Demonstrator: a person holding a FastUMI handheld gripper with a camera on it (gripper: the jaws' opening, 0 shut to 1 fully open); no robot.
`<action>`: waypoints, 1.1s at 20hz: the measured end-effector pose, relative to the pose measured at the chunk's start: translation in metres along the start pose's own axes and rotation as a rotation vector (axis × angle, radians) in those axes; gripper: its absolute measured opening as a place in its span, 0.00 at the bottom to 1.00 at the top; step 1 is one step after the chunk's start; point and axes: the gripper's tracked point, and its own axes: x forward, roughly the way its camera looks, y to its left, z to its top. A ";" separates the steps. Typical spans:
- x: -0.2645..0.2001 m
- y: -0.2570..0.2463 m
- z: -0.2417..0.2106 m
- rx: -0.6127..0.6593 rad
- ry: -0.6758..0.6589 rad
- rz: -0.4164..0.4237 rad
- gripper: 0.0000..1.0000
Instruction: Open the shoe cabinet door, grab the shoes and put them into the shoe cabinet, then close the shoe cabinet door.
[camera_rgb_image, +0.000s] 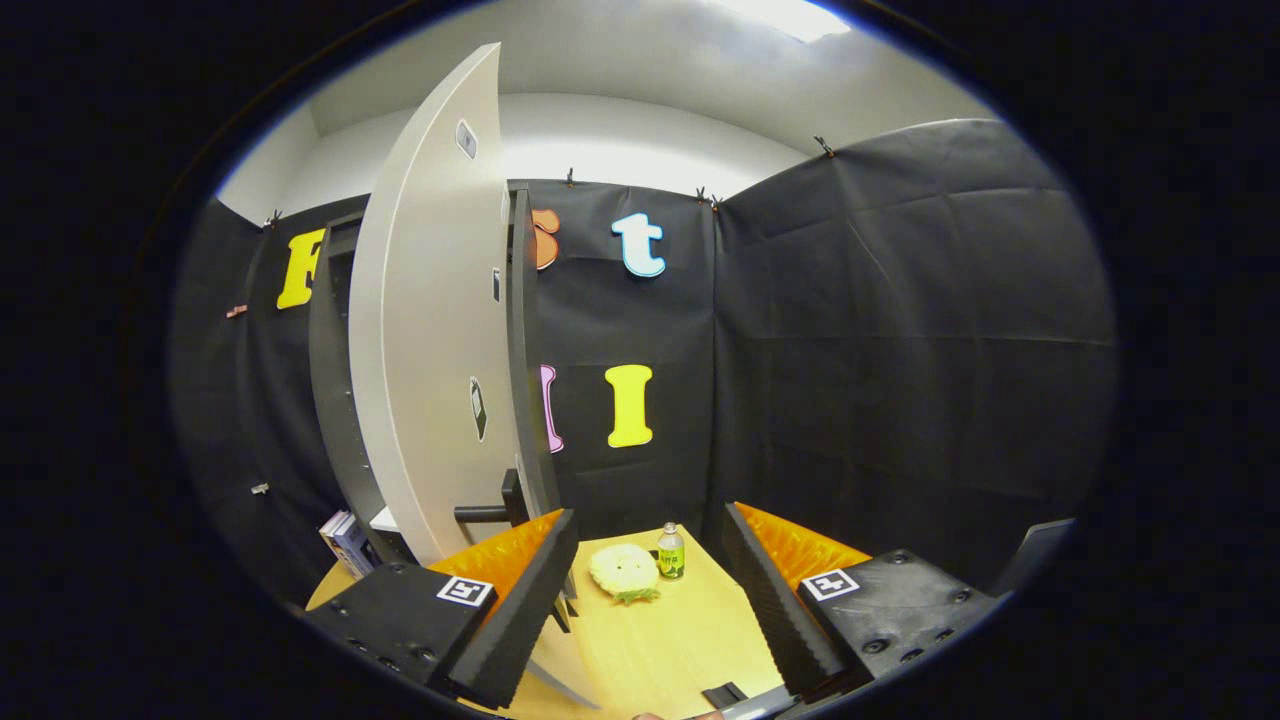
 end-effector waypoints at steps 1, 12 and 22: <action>-0.003 0.003 0.001 -0.018 0.000 -0.011 0.96; -0.024 0.048 -0.007 0.021 0.009 -0.018 0.96; -0.026 0.158 -0.019 0.011 0.047 0.188 0.96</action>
